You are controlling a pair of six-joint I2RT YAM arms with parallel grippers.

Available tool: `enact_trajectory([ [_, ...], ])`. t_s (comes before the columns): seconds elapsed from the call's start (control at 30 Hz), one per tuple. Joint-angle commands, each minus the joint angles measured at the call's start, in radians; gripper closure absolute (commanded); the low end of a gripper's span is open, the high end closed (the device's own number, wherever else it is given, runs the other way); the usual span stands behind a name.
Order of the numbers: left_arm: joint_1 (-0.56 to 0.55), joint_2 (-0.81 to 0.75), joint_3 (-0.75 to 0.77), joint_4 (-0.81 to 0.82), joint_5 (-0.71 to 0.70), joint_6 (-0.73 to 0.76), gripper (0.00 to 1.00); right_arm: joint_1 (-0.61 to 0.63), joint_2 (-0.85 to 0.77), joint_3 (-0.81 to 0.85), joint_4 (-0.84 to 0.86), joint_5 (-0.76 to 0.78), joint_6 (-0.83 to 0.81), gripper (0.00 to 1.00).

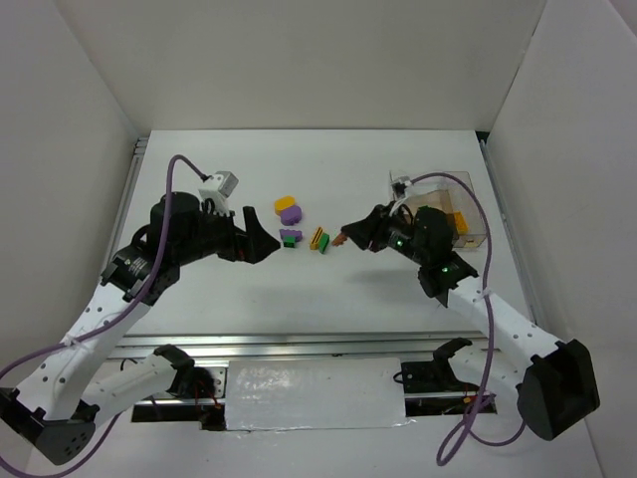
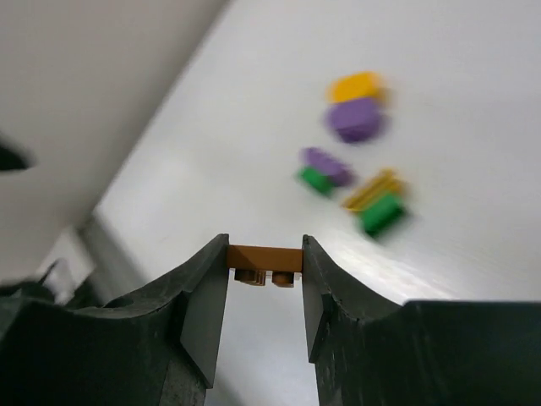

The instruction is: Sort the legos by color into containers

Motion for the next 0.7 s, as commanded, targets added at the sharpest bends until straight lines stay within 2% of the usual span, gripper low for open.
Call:
enact_trajectory([
  [0.0,0.008,-0.032,0.01,-0.141,-0.328,0.037,0.0,-0.089,-0.026,0.003,-0.161,0.391,-0.067,1.0],
  [0.1,0.01,-0.03,-0.042,-0.12,-0.308,0.06,0.01,-0.226,0.048,0.043,-0.244,0.5,-0.017,1.0],
  [0.17,0.011,-0.032,-0.093,-0.094,-0.29,0.069,0.01,-0.283,0.095,0.083,-0.282,0.663,0.023,1.0],
  [0.23,0.017,-0.027,-0.101,-0.106,-0.293,0.079,0.0,-0.303,0.138,0.117,-0.328,0.826,0.047,1.0],
  [0.33,0.017,-0.05,-0.119,-0.1,-0.293,0.089,0.0,-0.334,0.204,0.163,-0.356,0.927,0.054,1.0],
  [0.43,0.017,-0.062,-0.127,-0.086,-0.294,0.099,0.01,-0.357,0.269,0.195,-0.359,0.963,0.068,1.0],
  [0.57,0.021,-0.061,-0.133,-0.087,-0.285,0.105,0.0,-0.392,0.304,0.192,-0.309,0.925,0.051,1.0],
  [0.67,0.019,-0.056,-0.133,-0.087,-0.277,0.106,0.0,-0.4,0.344,0.217,-0.334,0.92,0.06,1.0],
])
